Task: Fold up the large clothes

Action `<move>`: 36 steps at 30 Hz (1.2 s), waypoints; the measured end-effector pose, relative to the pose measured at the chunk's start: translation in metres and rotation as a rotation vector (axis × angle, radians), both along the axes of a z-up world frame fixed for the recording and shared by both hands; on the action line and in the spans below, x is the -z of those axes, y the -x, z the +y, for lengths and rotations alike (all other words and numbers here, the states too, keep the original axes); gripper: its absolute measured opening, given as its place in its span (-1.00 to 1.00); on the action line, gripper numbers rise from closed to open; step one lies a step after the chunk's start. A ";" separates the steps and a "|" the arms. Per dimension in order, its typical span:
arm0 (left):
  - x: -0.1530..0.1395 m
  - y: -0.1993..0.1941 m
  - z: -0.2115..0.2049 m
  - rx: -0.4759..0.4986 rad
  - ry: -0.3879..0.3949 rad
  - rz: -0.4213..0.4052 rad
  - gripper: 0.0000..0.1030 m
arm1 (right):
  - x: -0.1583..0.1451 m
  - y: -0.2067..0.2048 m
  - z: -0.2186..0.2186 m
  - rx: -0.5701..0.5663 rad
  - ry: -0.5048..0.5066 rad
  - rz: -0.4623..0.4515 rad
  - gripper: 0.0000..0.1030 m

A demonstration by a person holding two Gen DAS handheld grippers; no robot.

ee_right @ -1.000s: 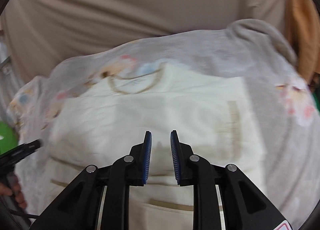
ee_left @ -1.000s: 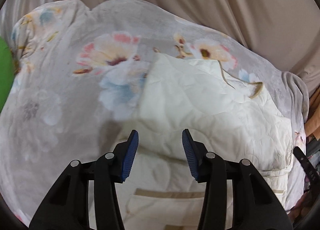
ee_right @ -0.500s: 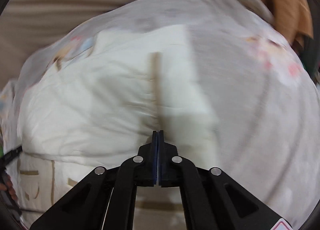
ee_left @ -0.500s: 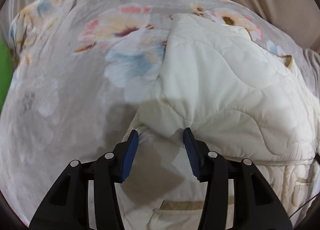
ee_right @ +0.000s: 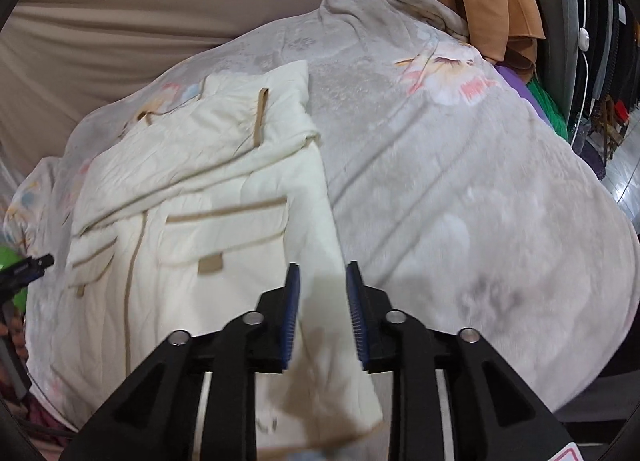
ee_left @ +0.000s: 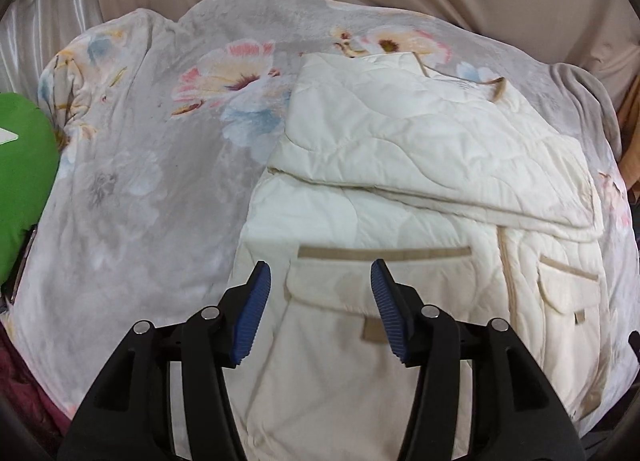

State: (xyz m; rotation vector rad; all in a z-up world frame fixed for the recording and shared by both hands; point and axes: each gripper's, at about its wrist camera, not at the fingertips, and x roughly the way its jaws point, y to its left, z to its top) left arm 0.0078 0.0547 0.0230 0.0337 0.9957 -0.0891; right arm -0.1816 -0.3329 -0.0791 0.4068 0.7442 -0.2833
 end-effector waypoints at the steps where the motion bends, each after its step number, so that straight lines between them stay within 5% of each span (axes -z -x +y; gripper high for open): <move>1: -0.001 0.004 -0.001 0.003 -0.001 0.003 0.03 | 0.002 0.006 0.003 -0.009 -0.006 -0.001 -0.43; 9: 0.005 0.039 -0.007 0.015 -0.020 0.035 0.30 | 0.022 0.043 0.012 0.000 -0.034 0.025 0.07; 13: 0.020 0.052 0.006 -0.019 -0.019 0.095 0.53 | 0.035 0.054 0.012 0.007 -0.061 0.050 0.13; 15: 0.028 0.056 0.024 -0.058 0.026 0.132 0.66 | 0.042 0.059 0.013 0.006 -0.074 0.061 0.16; 23: 0.071 0.069 0.112 -0.295 0.263 0.258 0.68 | 0.071 0.073 0.007 0.054 -0.158 0.110 0.24; 27: 0.094 0.070 0.121 -0.299 0.393 0.337 0.69 | 0.078 0.071 -0.001 0.083 -0.249 0.080 0.24; 29: 0.094 0.070 0.114 -0.265 0.382 0.325 0.68 | 0.081 0.063 -0.001 0.069 -0.281 0.076 0.24; 31: 0.090 0.069 0.106 -0.224 0.365 0.322 0.55 | 0.085 0.055 0.000 0.058 -0.314 0.079 0.25; 32: 0.089 0.069 0.104 -0.205 0.373 0.320 0.23 | 0.086 0.052 0.000 0.052 -0.328 0.079 0.23; 33: 0.086 0.067 0.102 -0.176 0.405 0.326 -0.17 | 0.086 0.049 0.001 0.045 -0.339 0.073 -0.03; 34: 0.084 0.068 0.101 -0.164 0.439 0.337 -0.31 | 0.084 0.047 0.003 0.036 -0.339 0.071 -0.27; 35: 0.080 0.069 0.101 -0.163 0.450 0.334 -0.56 | 0.082 0.045 0.005 0.017 -0.335 0.072 -0.88; 36: 0.072 0.070 0.101 -0.154 0.462 0.317 -0.67 | 0.078 0.046 0.007 0.000 -0.326 0.063 -0.92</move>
